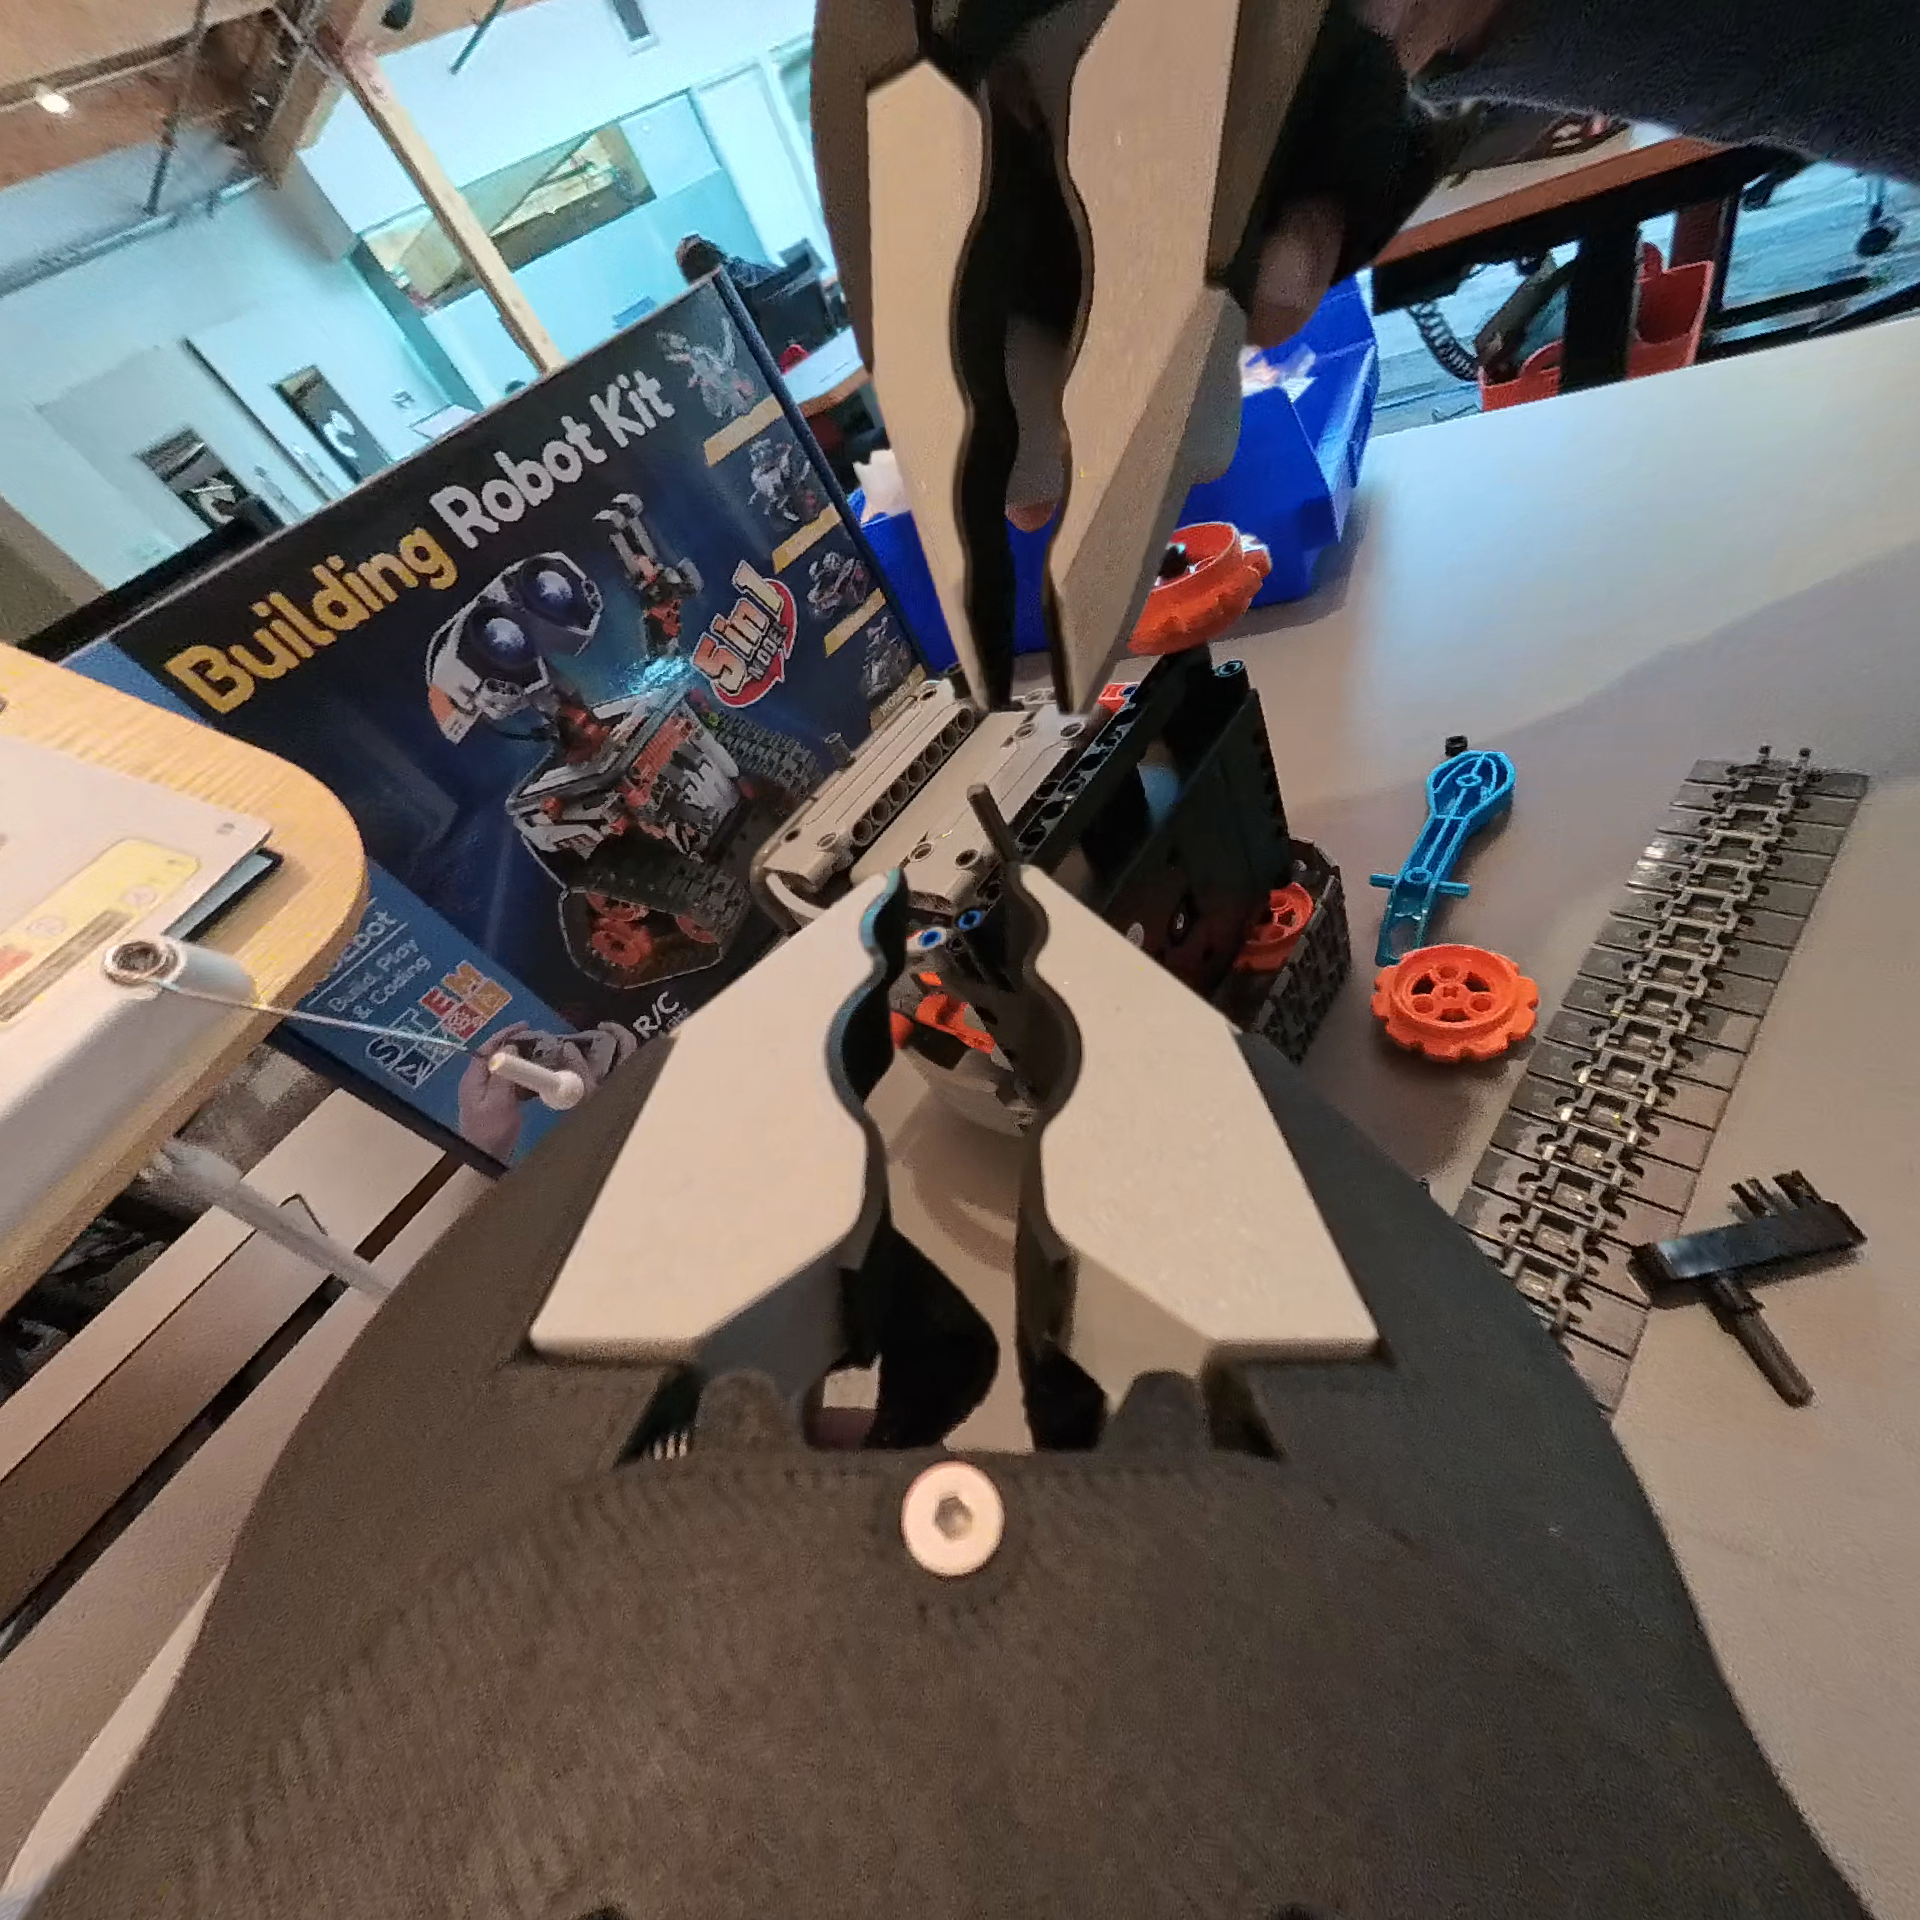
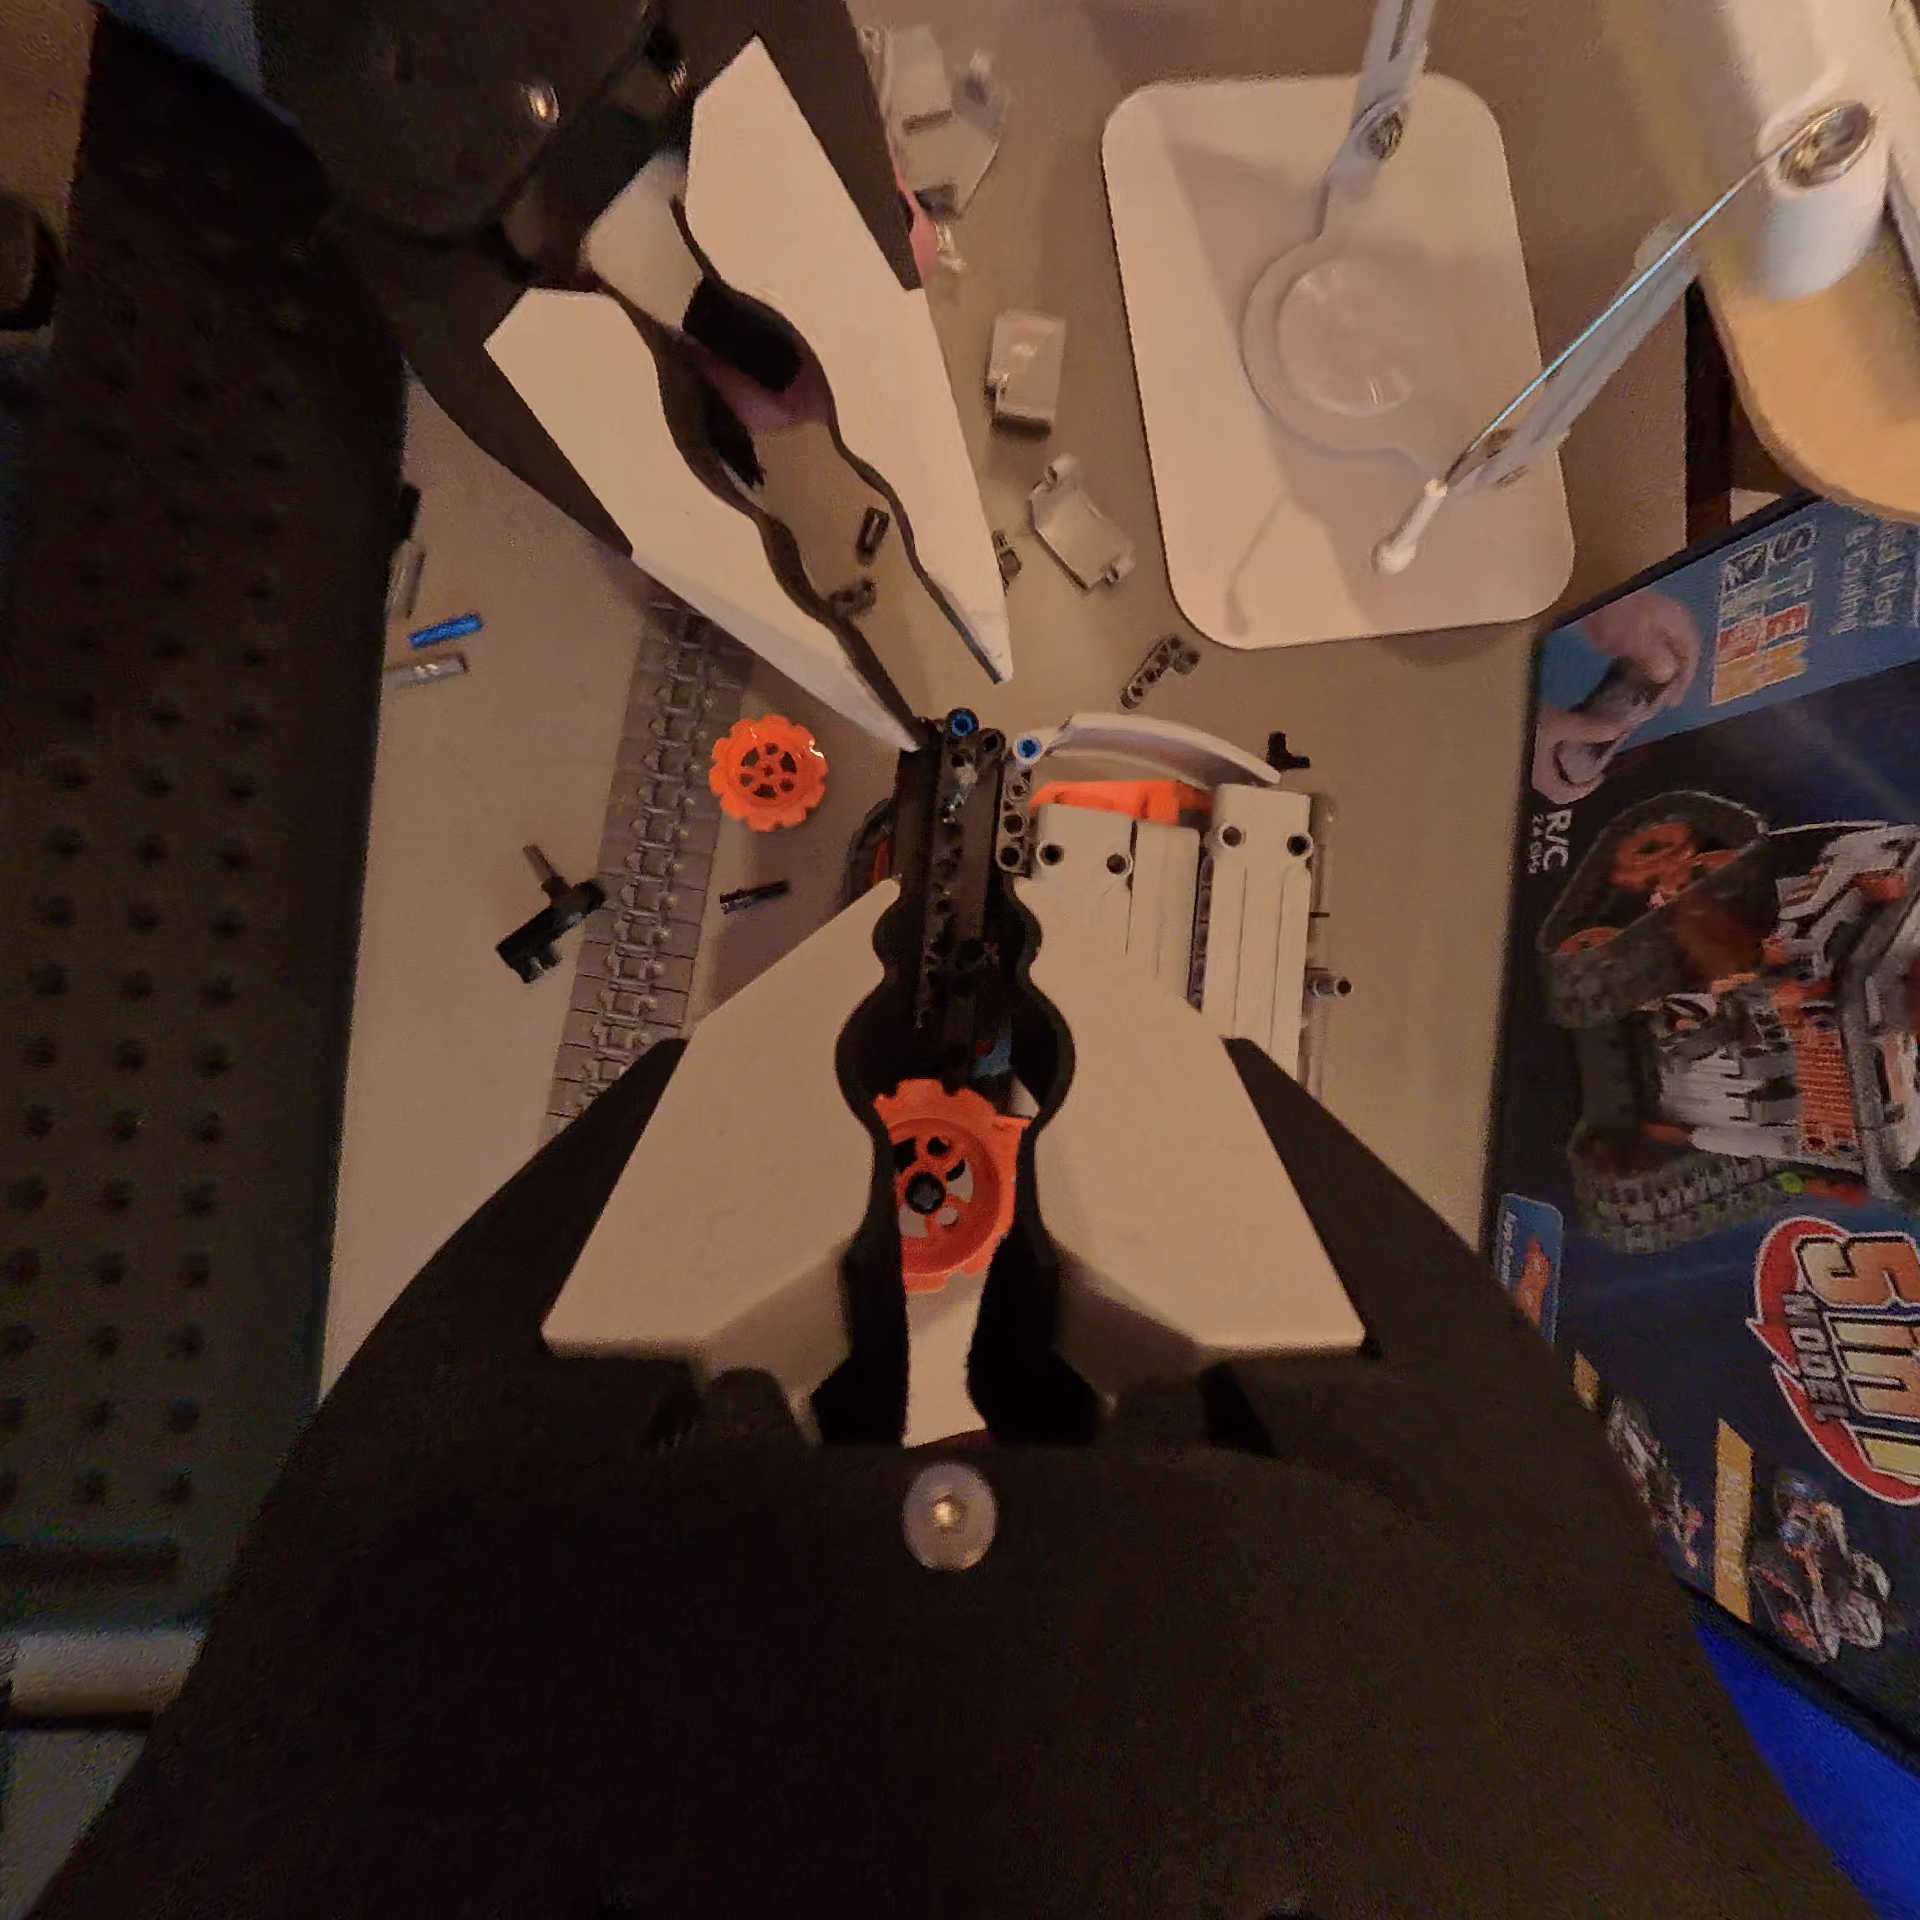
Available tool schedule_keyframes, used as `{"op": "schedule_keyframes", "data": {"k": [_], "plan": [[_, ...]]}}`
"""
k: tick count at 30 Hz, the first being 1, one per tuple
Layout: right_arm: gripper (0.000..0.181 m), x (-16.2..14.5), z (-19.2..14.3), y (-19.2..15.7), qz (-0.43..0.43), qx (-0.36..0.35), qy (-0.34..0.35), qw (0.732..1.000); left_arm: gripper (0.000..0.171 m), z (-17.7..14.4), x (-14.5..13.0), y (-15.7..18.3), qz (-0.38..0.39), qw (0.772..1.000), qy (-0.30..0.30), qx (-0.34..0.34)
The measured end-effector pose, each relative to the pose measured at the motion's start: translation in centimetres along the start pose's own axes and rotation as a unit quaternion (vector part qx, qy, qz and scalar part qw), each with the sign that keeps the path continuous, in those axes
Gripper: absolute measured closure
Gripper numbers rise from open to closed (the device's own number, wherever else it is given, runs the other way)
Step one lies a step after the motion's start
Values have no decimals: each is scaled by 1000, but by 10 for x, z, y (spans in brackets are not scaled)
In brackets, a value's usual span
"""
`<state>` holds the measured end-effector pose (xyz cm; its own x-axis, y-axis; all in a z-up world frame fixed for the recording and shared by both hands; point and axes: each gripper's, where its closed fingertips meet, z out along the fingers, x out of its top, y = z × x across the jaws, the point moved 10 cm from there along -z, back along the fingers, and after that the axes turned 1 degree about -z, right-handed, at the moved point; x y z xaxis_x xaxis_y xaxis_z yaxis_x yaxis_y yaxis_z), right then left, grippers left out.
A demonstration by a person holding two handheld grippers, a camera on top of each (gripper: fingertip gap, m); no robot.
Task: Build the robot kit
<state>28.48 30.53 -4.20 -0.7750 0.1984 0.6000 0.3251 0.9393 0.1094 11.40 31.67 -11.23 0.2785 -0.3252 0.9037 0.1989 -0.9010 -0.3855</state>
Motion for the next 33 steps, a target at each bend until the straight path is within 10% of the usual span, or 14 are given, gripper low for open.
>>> {"op": "schedule_keyframes", "data": {"k": [23, 33], "plan": [[181, 8, 22, -4, -43, -27, -118, 992, 168, 11, 2, 4, 59, 996, -60, -8], [173, -8, -43, -29, -22, -143, -32, 989, 152, 7, 10, -12, 24, 997, -56, -43]]}}
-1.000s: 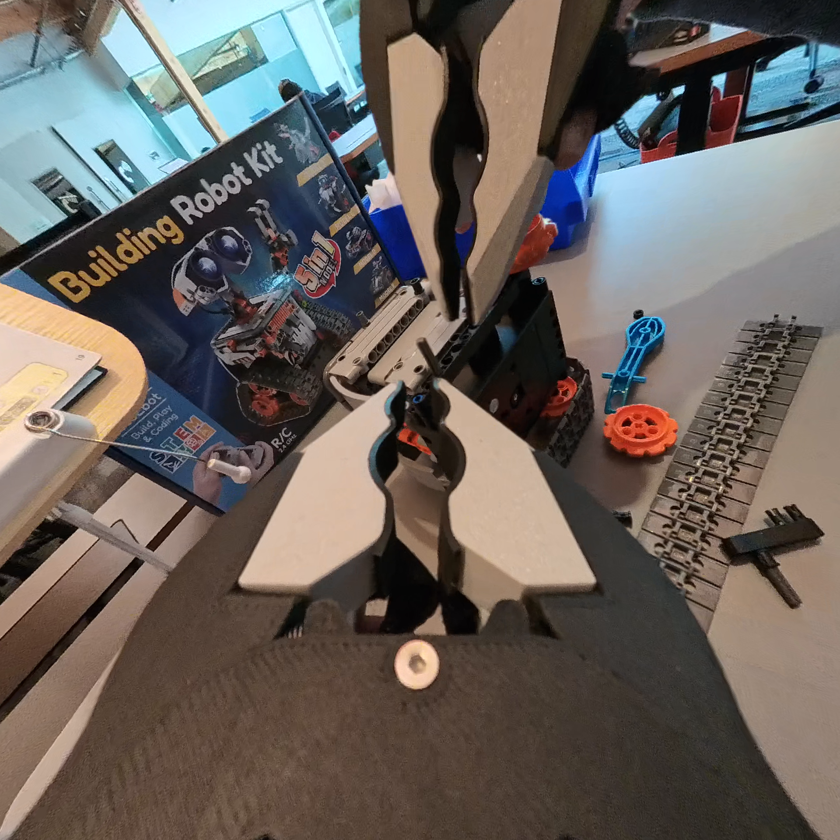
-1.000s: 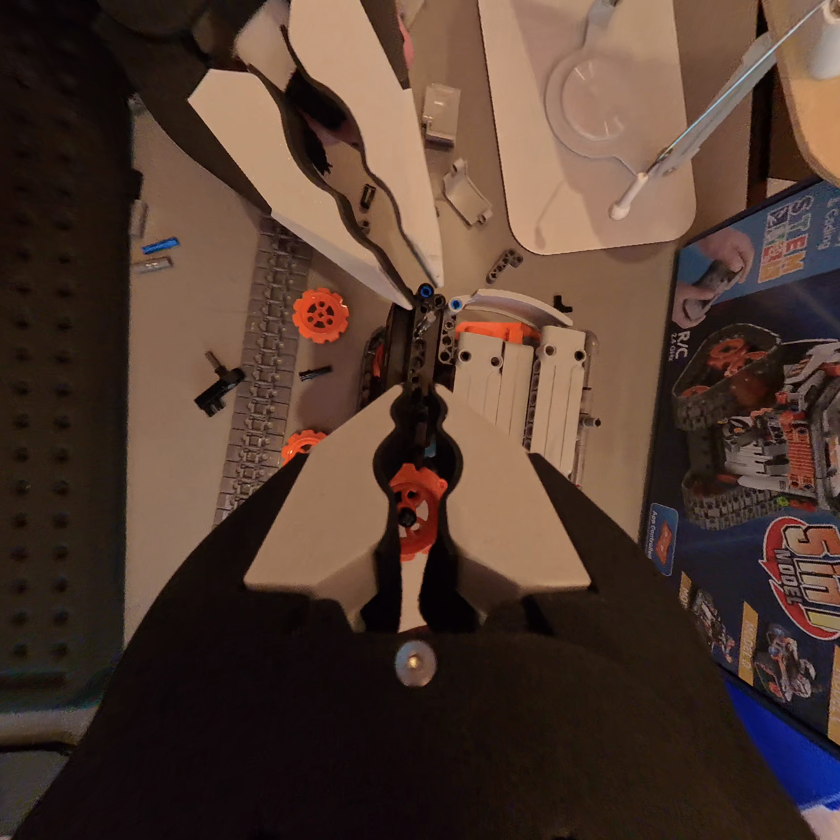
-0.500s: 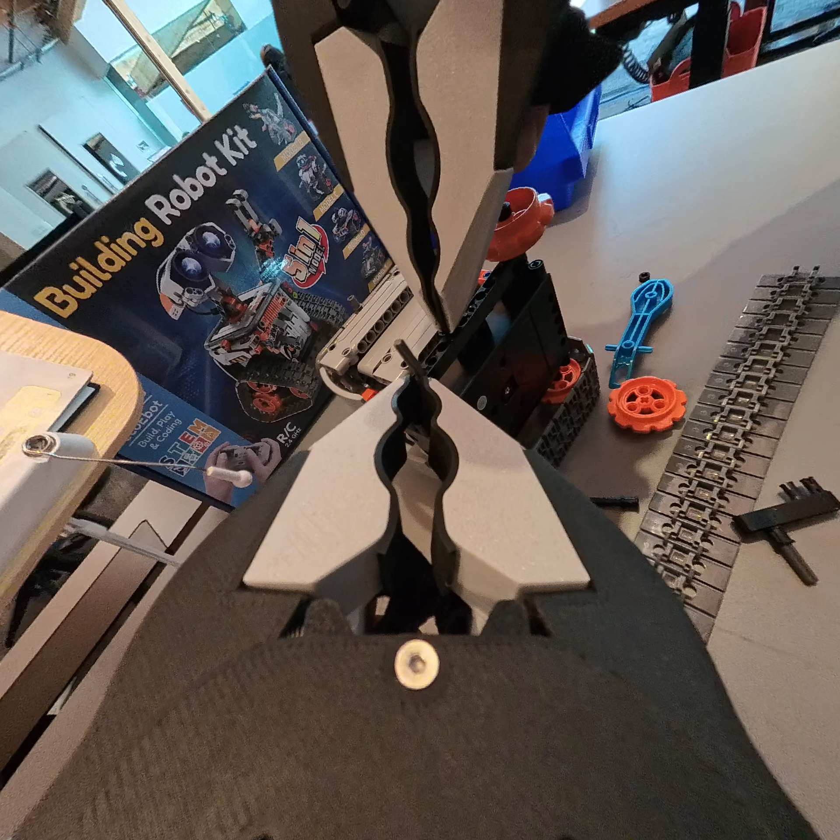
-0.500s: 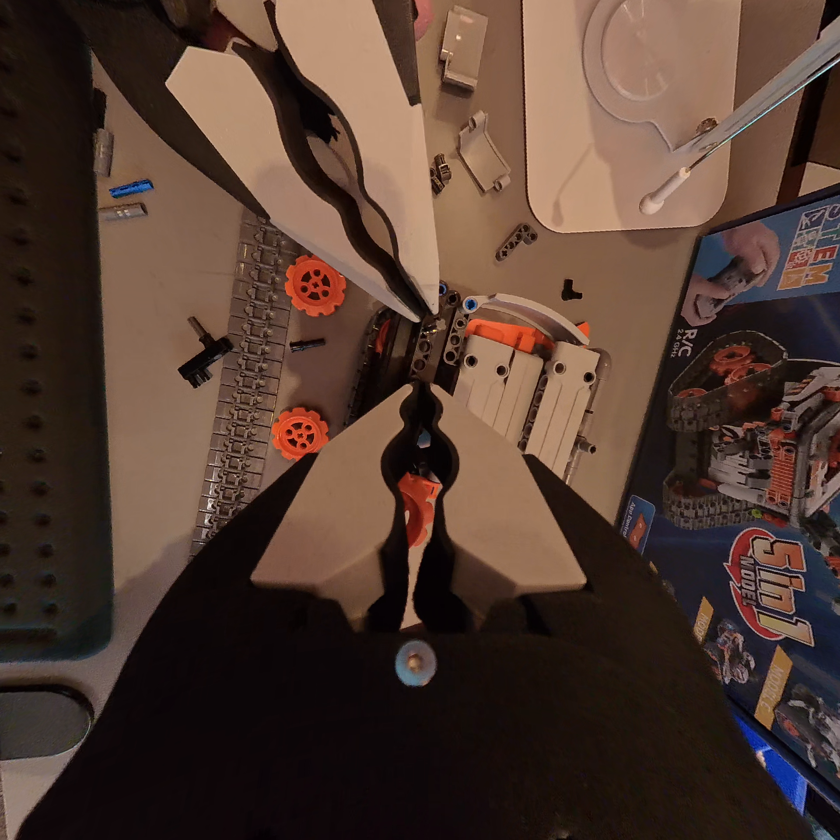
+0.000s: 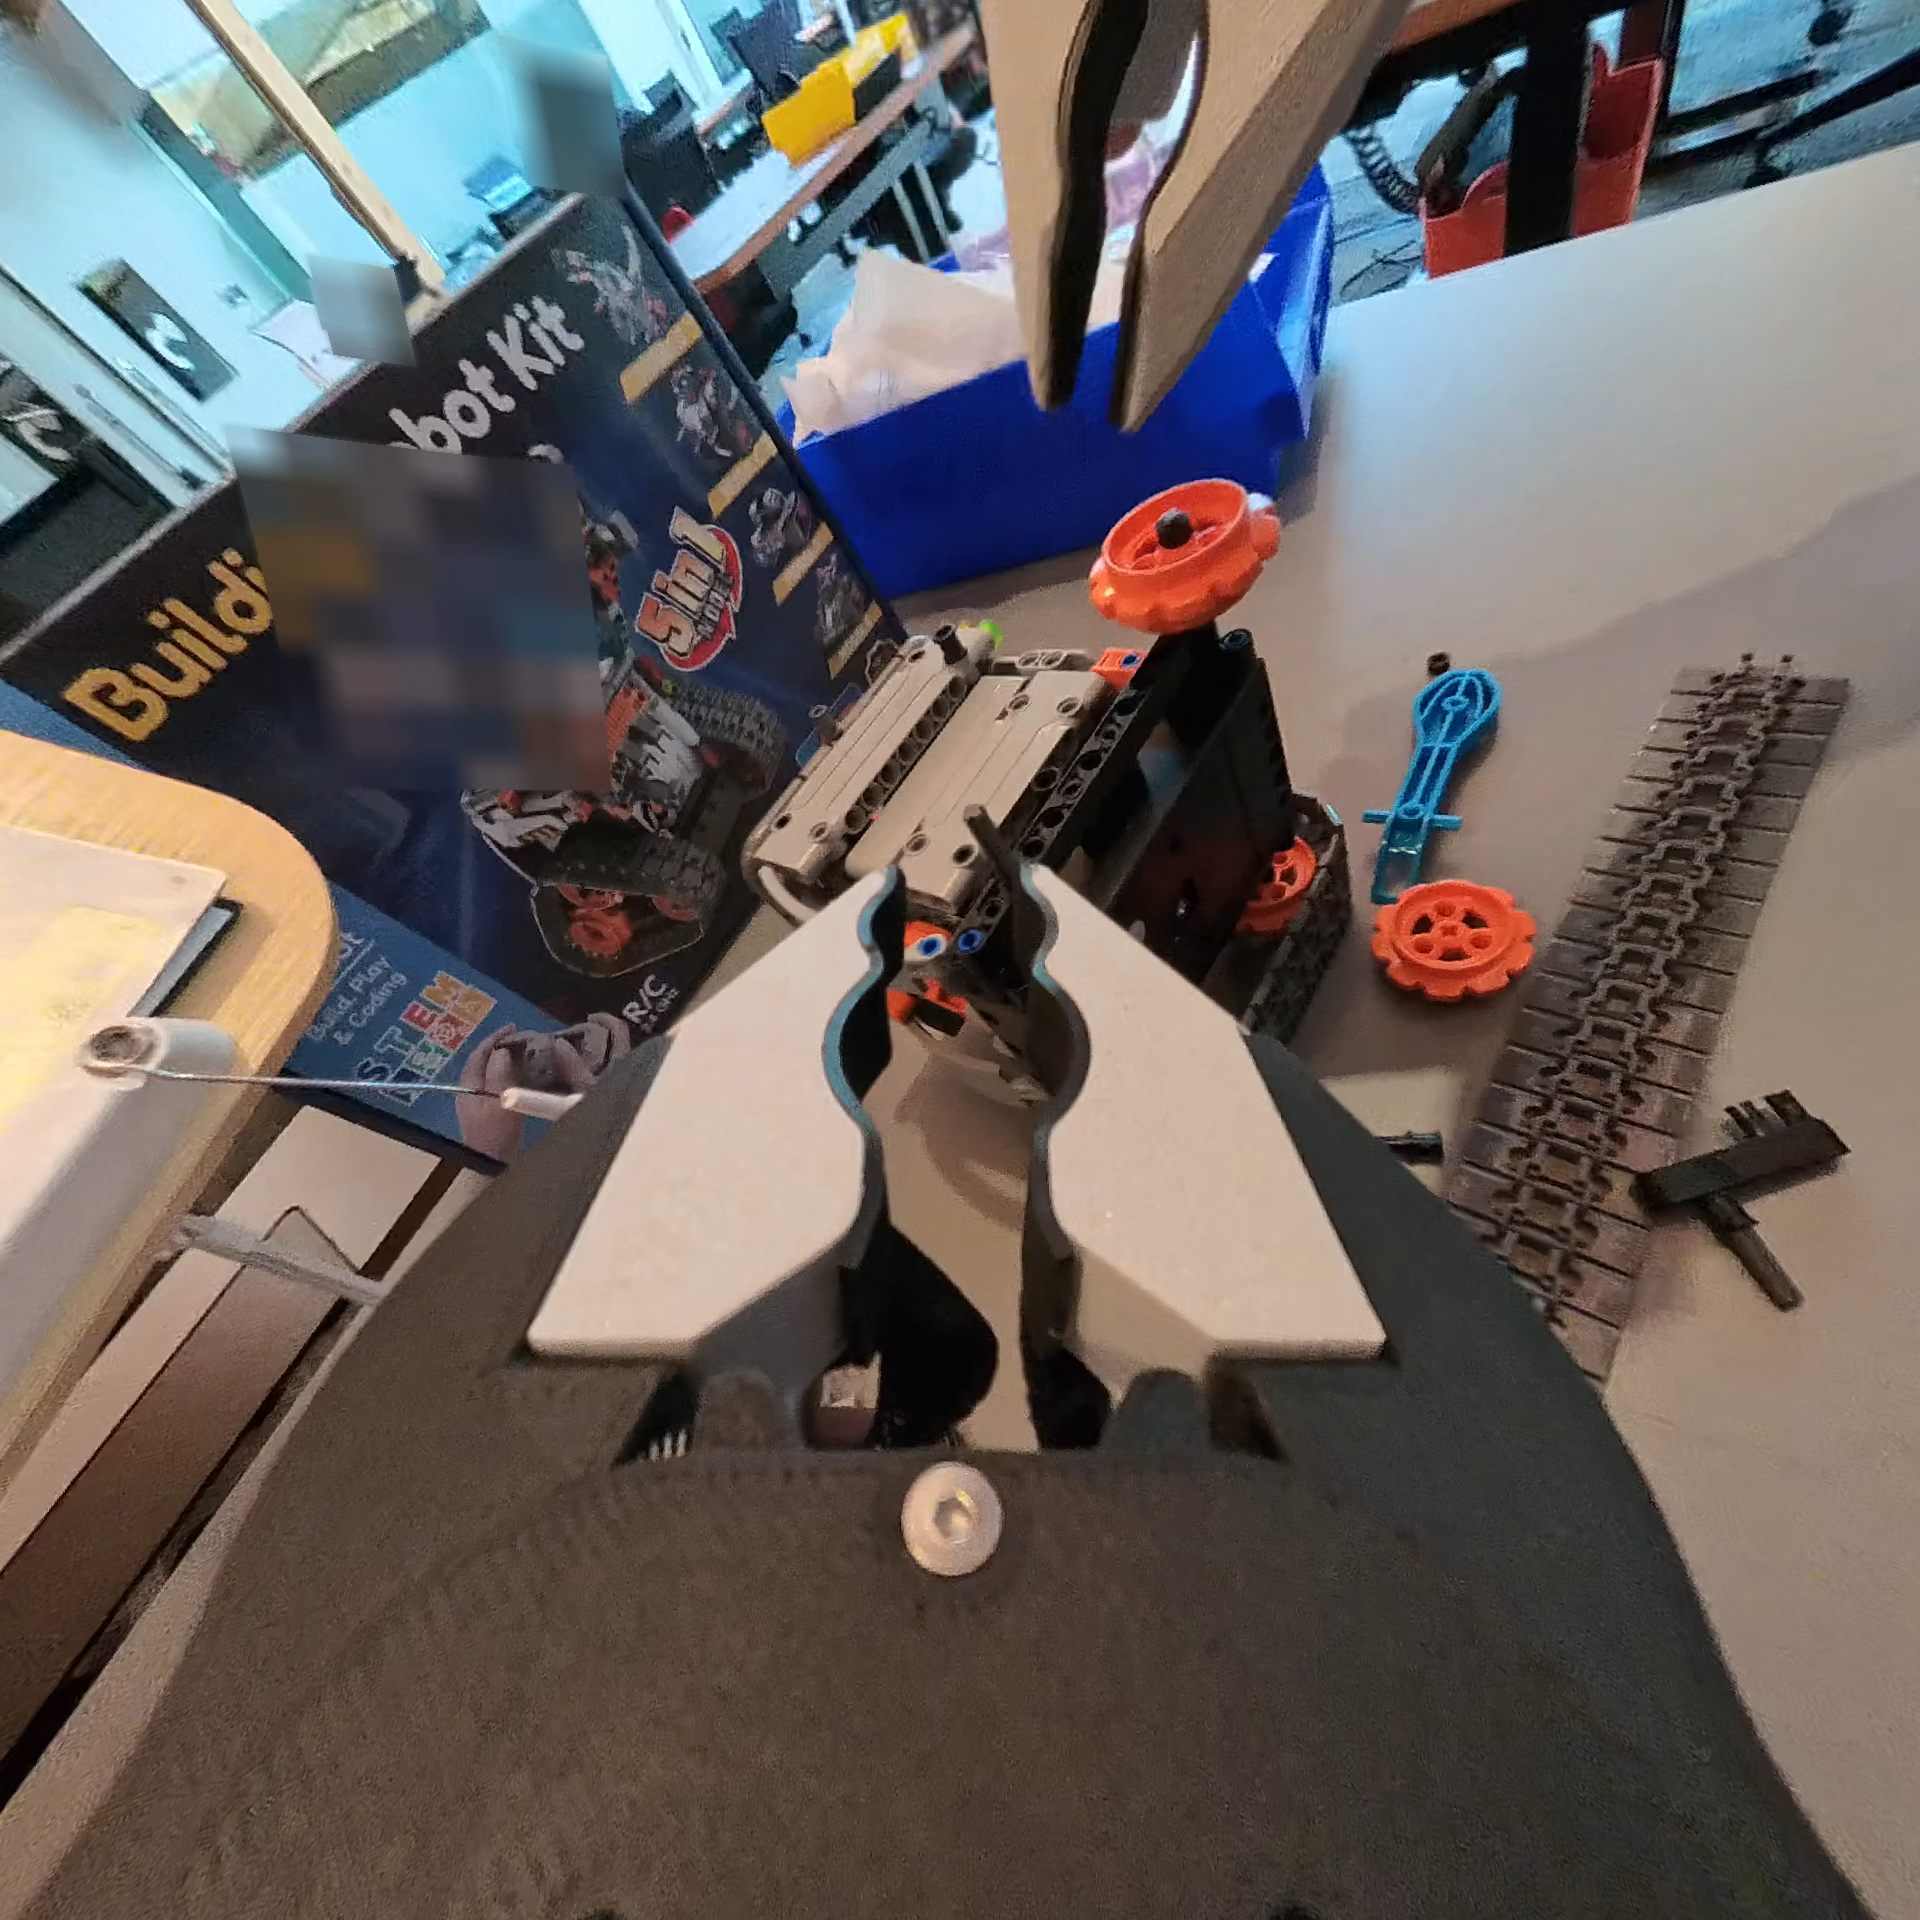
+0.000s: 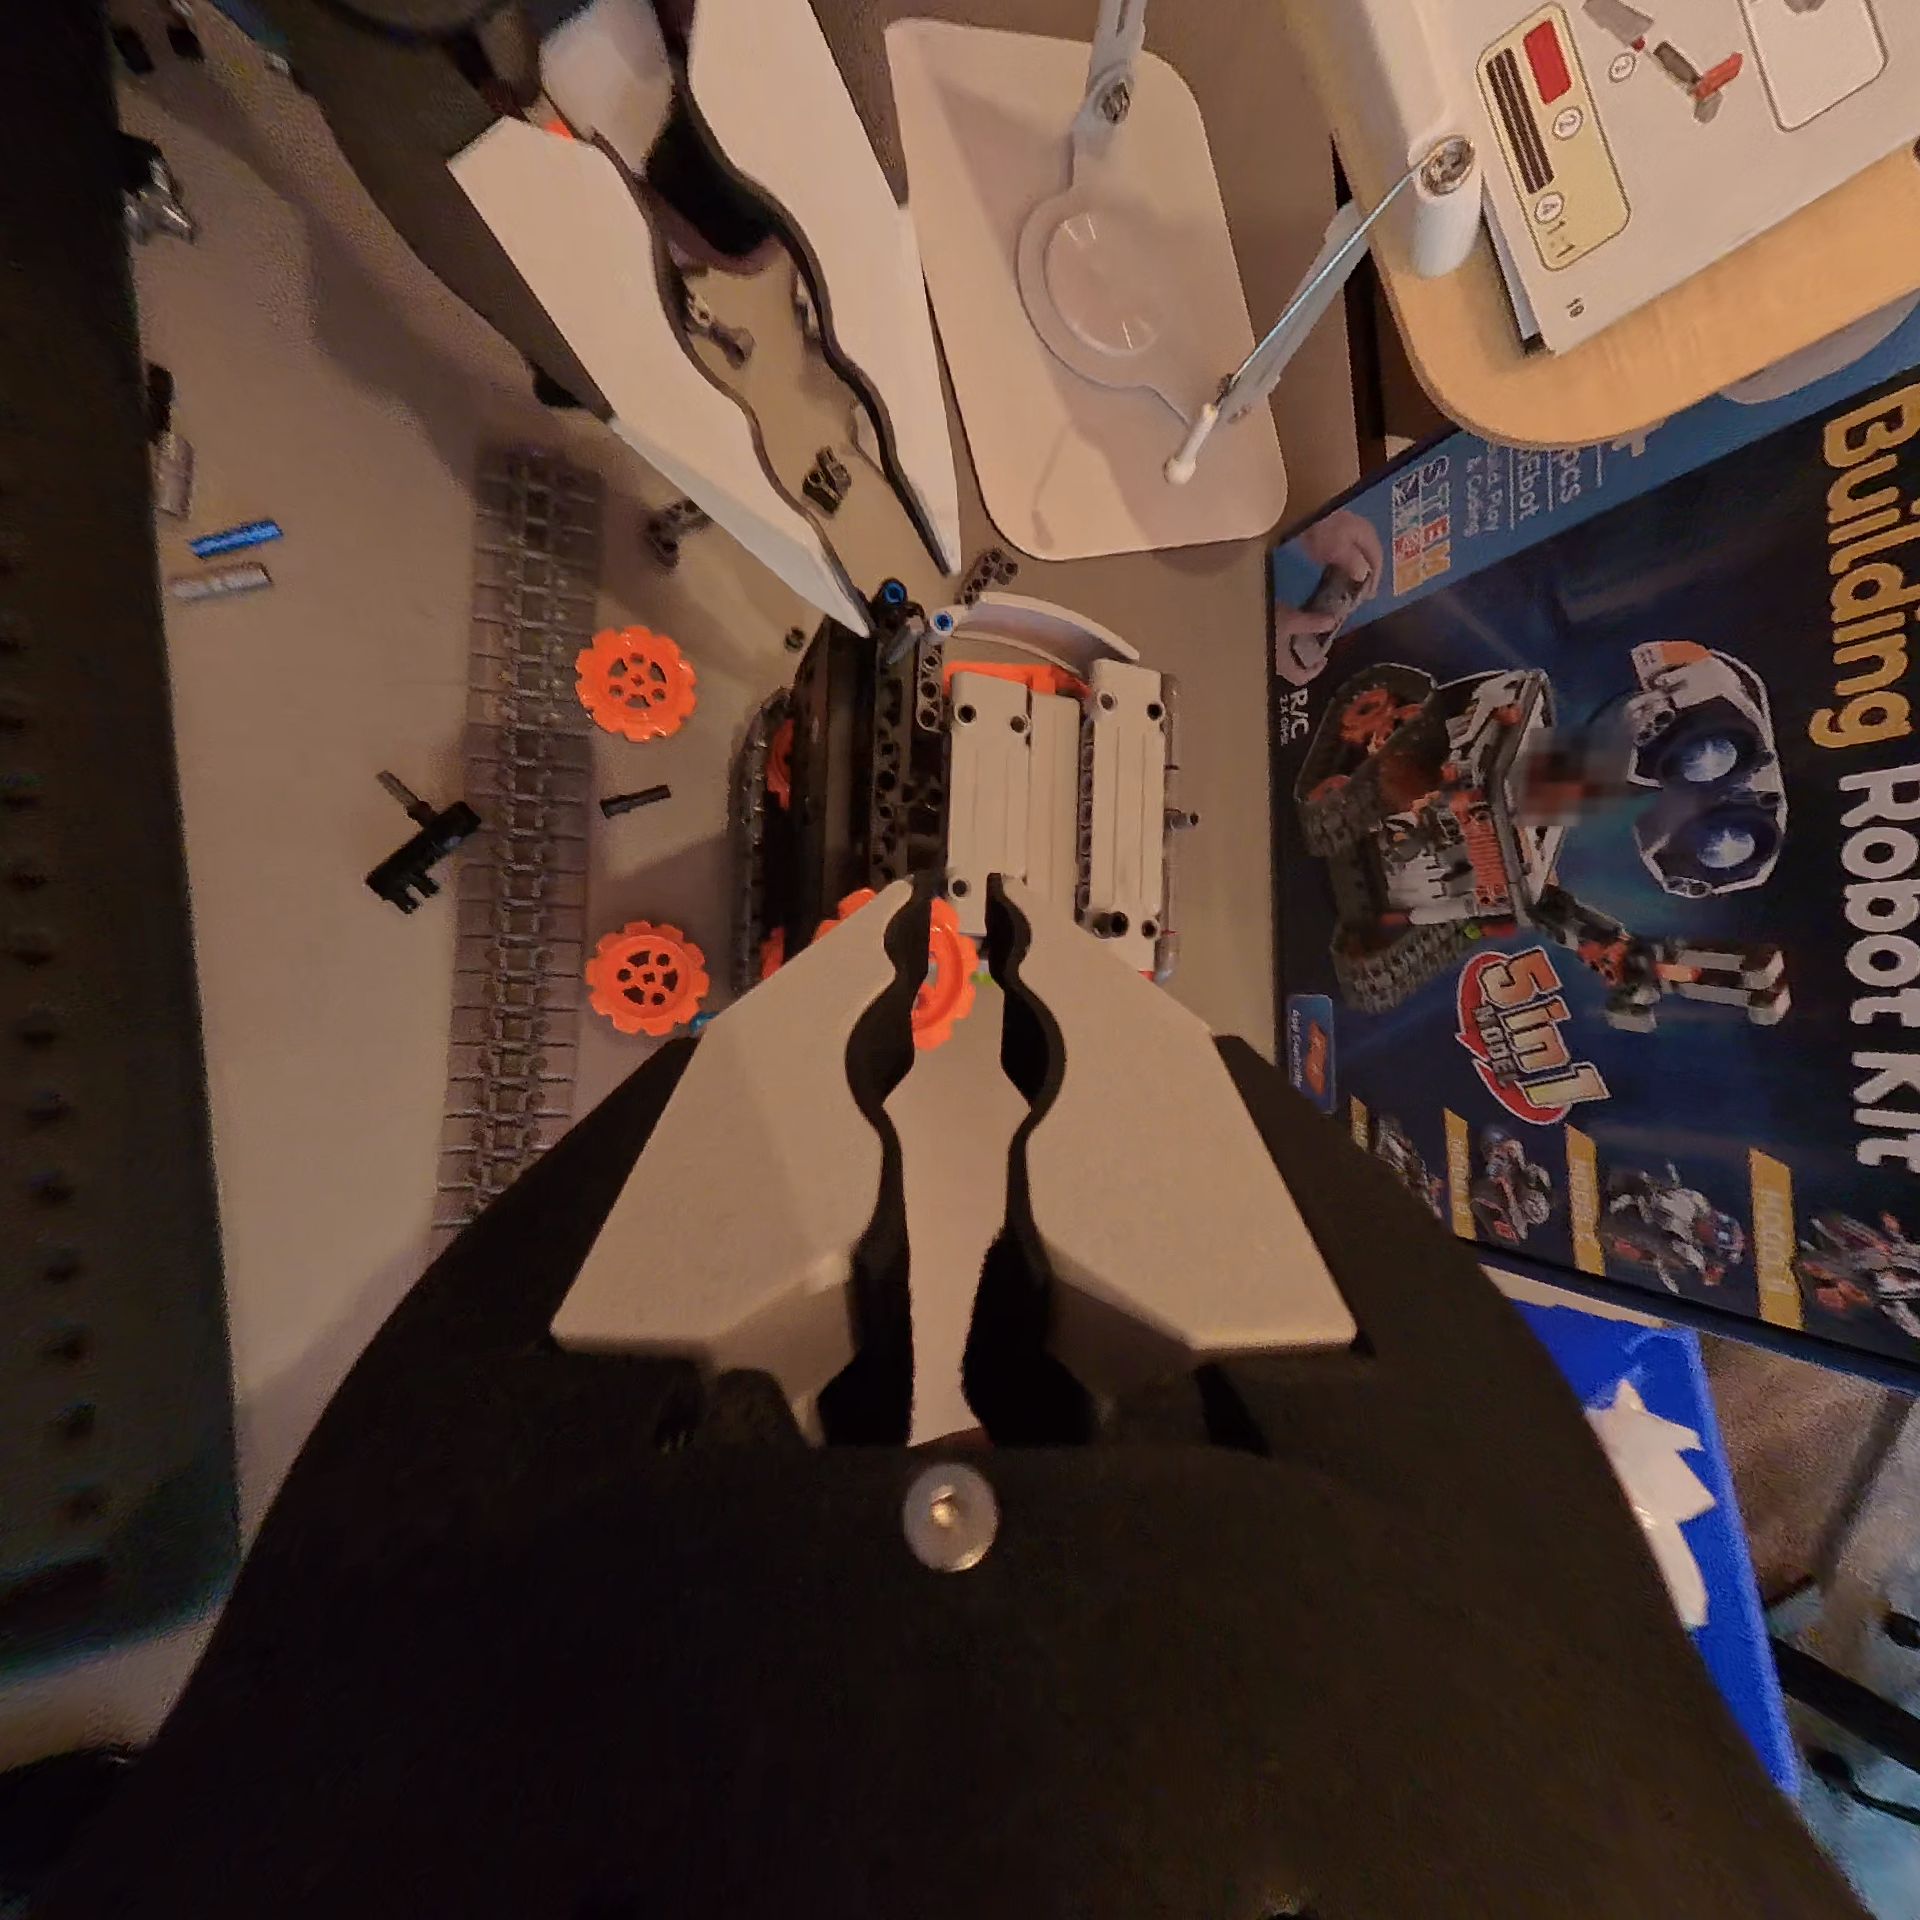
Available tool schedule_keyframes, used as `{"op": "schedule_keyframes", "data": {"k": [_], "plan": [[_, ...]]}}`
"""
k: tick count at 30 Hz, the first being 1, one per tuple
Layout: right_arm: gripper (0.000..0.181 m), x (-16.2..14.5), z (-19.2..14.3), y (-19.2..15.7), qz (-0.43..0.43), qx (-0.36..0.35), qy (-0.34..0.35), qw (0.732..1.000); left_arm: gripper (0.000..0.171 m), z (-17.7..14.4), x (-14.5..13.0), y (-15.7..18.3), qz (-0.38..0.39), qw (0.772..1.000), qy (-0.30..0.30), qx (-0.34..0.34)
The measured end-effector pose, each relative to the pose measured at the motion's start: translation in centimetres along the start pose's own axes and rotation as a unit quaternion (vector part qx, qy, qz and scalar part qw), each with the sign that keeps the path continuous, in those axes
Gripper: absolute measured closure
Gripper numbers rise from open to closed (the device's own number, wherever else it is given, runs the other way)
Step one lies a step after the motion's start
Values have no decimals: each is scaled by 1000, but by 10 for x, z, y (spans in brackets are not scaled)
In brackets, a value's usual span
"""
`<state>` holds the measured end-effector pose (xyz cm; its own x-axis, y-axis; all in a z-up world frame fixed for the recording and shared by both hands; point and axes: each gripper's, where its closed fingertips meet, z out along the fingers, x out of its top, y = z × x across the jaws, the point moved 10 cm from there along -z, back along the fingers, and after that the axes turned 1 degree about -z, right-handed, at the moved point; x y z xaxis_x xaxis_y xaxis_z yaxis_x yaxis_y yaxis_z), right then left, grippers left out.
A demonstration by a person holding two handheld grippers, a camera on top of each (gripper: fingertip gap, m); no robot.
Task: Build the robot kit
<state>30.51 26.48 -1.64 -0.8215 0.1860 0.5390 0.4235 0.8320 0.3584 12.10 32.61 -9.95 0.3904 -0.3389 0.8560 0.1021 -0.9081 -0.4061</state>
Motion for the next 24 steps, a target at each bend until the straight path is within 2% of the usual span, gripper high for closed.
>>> {"op": "schedule_keyframes", "data": {"k": [3, 7, 11, 16, 18, 21, 24], "plan": [[179, -2, 8, -10, 2, 9, 10, 1000, 156, 4, -3, 3, 2, 1000, -5, -13], [181, -1, 38, -15, -14, 8, -28, 999, 159, 8, -2, 7, 6, 1000, -23, -19], [181, 1, 50, -18, -25, 27, -60, 998, 160, 6, 2, 13, 15, 999, -43, -3], [181, -1, 47, -18, -24, 37, -64, 997, 162, 3, 6, 20, 10, 999, -45, -8], [179, 1, 39, -19, -25, -2, -48, 998, 163, 1, 8, 24, -1, 999, -42, -24], [177, -2, 15, -26, -4, -33, -4, 999, 161, -1, 11, 33, 11, 999, -49, -10], [167, -19, 3, -25, 32, -70, 25, 997, 149, -1, 11, 44, 26, 999, -44, -6]]}}
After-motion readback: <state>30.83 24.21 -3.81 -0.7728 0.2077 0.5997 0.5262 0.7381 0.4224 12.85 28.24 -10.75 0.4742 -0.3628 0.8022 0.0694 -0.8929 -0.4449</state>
